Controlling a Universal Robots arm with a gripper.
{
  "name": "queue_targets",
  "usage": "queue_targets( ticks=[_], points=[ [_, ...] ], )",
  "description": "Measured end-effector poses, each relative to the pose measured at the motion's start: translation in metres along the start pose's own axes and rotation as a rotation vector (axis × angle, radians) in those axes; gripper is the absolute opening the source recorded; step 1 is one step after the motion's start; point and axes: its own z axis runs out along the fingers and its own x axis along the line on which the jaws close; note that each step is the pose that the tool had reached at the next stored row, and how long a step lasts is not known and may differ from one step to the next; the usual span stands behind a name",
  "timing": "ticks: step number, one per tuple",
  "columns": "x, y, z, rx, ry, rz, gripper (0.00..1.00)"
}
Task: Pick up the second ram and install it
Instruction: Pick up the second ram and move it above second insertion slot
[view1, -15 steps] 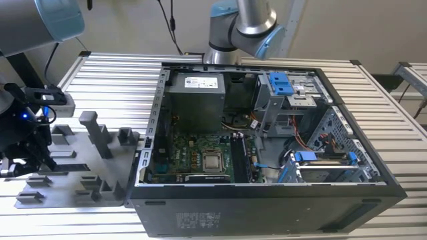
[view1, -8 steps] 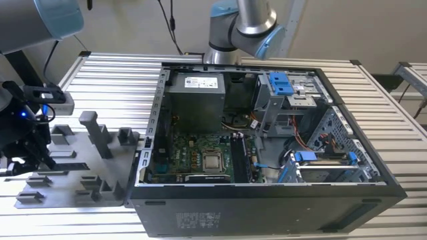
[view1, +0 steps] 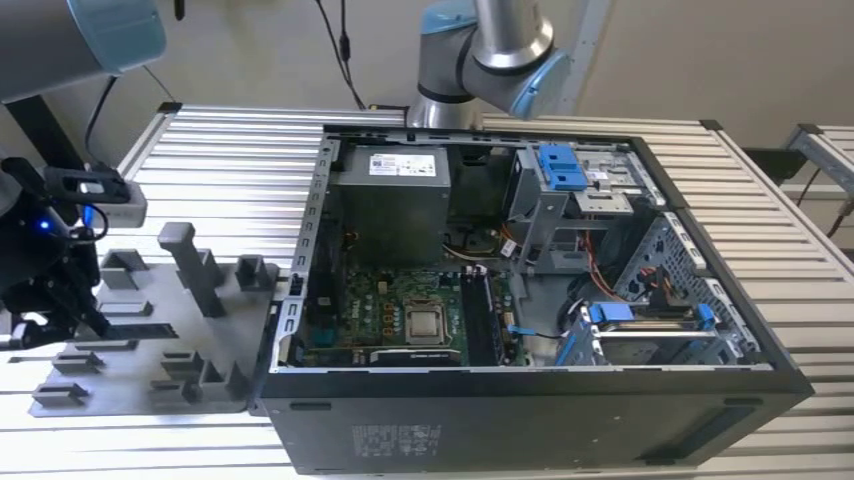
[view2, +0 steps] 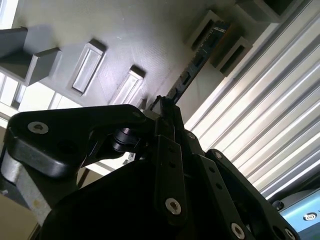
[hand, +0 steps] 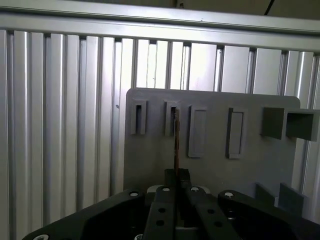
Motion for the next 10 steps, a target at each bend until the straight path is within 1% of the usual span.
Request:
queue_targets(
  ticks=[3, 5, 6, 10],
  points=[
    [0.0000, 0.0001, -0.0017, -0.0008, 0.0001, 0.000, 0.14],
    [-0.0001, 0.0000, -0.0030, -0.0001, -0.0018, 0.000, 0.14],
    [-0.0002, 0.0000, -0.0044, -0.0002, -0.0035, 0.000, 0.14],
    [-0.0005, -0.0001, -0.0107, -0.0007, -0.0038, -0.001, 0.14]
  ],
)
